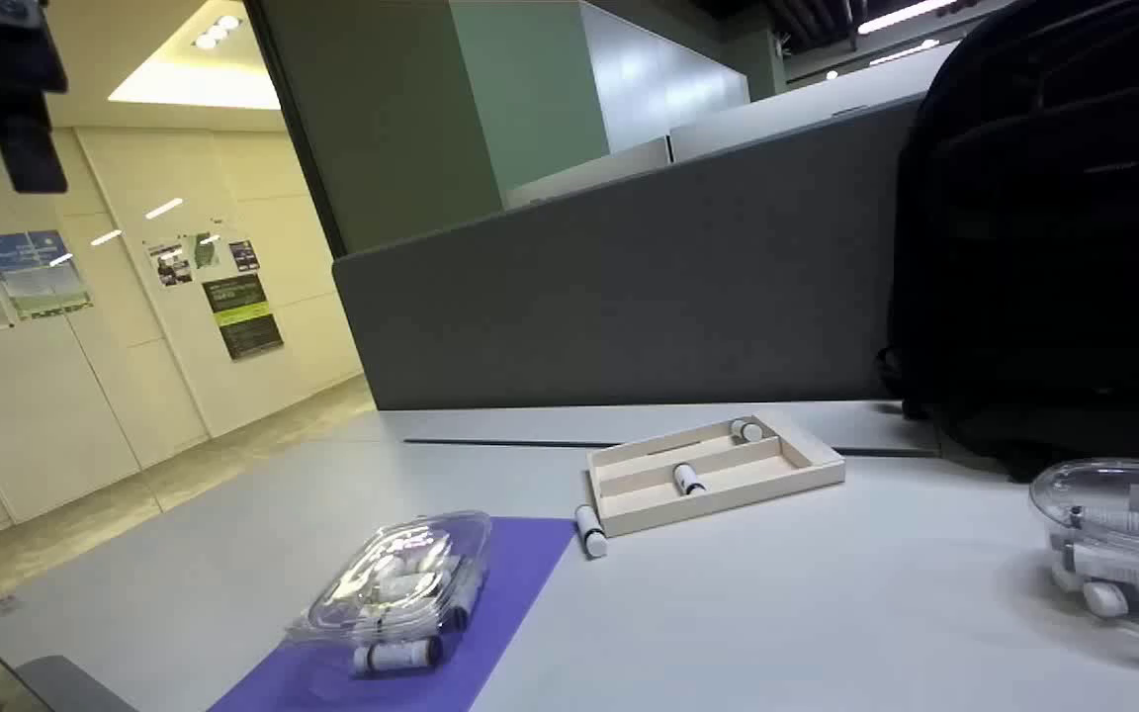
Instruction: Place the object on the table onto the tray
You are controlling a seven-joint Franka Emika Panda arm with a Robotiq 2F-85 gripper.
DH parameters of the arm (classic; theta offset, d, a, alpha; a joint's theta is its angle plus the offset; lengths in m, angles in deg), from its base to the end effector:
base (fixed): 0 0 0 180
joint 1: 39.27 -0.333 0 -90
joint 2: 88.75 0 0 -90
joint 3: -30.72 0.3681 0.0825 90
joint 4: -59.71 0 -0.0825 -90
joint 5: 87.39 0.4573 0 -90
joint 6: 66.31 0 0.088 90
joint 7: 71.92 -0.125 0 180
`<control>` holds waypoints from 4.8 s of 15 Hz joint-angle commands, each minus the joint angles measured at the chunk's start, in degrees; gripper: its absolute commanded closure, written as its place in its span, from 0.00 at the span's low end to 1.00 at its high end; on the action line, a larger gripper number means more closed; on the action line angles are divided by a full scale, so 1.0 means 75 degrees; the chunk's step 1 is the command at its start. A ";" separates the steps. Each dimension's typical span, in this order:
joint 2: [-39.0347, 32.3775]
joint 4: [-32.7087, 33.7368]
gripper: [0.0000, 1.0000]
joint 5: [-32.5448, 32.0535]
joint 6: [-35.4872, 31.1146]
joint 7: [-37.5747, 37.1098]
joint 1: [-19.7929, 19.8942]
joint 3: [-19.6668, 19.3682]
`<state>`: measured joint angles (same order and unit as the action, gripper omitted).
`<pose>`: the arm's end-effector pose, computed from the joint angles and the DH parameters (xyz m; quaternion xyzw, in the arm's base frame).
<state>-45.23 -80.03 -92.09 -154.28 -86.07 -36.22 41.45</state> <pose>0.3384 0.0458 0.5499 0.9880 -0.0843 -0.0579 0.1160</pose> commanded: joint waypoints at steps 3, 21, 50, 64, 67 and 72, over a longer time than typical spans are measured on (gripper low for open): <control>-0.0032 0.0018 0.00 -0.0074 0.0011 -0.0096 -0.0176 -0.0124; -0.1647 0.0047 0.00 -0.0201 -0.2461 0.1380 -0.0106 -0.1296; -0.6041 0.1209 0.00 0.0882 -0.6873 0.5669 -0.0143 -0.2017; -0.8957 0.2488 0.00 -0.0557 -0.6614 0.5596 0.0163 -0.1950; -0.9359 0.2730 0.00 -0.0895 -0.6525 0.5253 0.0111 -0.1896; -0.9943 0.3115 0.00 -0.0942 -0.6525 0.4770 -0.0021 -0.1768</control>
<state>-117.14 -60.00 -97.85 -204.86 -46.15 -35.82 27.60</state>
